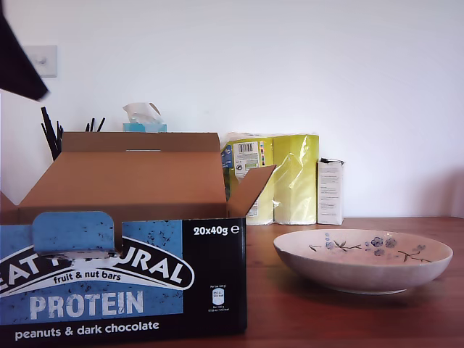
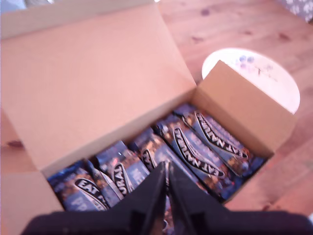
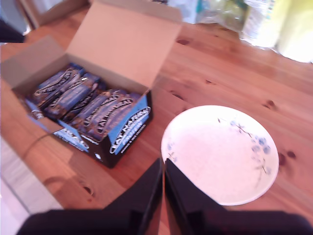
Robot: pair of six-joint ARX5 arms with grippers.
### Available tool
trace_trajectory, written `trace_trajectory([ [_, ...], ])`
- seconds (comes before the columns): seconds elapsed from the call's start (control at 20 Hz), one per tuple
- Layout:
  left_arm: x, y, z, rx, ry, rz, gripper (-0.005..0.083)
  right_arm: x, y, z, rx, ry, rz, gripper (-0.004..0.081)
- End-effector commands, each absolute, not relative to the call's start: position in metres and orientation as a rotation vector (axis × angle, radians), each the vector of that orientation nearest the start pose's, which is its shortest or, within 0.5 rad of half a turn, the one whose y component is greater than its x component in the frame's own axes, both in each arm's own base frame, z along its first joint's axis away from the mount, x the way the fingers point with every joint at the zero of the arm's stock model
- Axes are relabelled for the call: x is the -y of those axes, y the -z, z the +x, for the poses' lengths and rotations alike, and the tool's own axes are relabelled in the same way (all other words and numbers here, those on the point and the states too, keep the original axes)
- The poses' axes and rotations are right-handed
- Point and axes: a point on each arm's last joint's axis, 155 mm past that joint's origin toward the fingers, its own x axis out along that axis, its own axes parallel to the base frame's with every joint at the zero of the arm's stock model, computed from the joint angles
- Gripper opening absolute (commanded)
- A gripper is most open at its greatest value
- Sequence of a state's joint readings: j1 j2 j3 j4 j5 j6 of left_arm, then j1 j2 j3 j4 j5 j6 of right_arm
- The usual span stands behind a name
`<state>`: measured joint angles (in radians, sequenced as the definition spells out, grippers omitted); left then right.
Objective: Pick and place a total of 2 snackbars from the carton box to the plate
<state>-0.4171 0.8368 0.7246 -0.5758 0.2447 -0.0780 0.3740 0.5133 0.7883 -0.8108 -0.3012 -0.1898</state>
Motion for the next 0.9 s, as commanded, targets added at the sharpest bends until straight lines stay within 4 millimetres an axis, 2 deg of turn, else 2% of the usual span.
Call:
trace_trajectory([
  [0.0, 0.158, -0.168, 0.245, -0.807, 0.580, -0.021, -0.0021, -0.136, -0.227, 0.186, -0.511, -0.735, -0.225, -0.0013],
  [0.25, 0.155, -0.146, 0.253, -1.118, 0.373, -0.060, -0.0020, -0.148, -0.215, 0.192, -0.557, -0.770, -0.260, -0.0013],
  [0.35, 0.159, -0.137, 0.251, -1.216, 0.326, -0.056, 0.0013, -0.151, -0.215, 0.195, -0.549, -0.778, -0.274, -0.0013],
  [0.55, 0.167, -0.115, 0.242, -1.356, 0.281, -0.041, 0.0197, -0.154, -0.222, 0.202, -0.512, -0.776, -0.272, -0.0013],
  [0.7, 0.167, -0.102, 0.237, -1.415, 0.269, -0.011, 0.0445, -0.155, -0.224, 0.204, -0.502, -0.776, -0.271, -0.0013],
  [0.75, 0.168, -0.100, 0.239, -1.414, 0.265, -0.010, 0.0497, -0.155, -0.224, 0.203, -0.503, -0.776, -0.271, -0.0013],
  [0.85, 0.167, -0.099, 0.249, -1.385, 0.234, -0.014, 0.0505, -0.155, -0.224, 0.203, -0.503, -0.776, -0.271, -0.0013],
])
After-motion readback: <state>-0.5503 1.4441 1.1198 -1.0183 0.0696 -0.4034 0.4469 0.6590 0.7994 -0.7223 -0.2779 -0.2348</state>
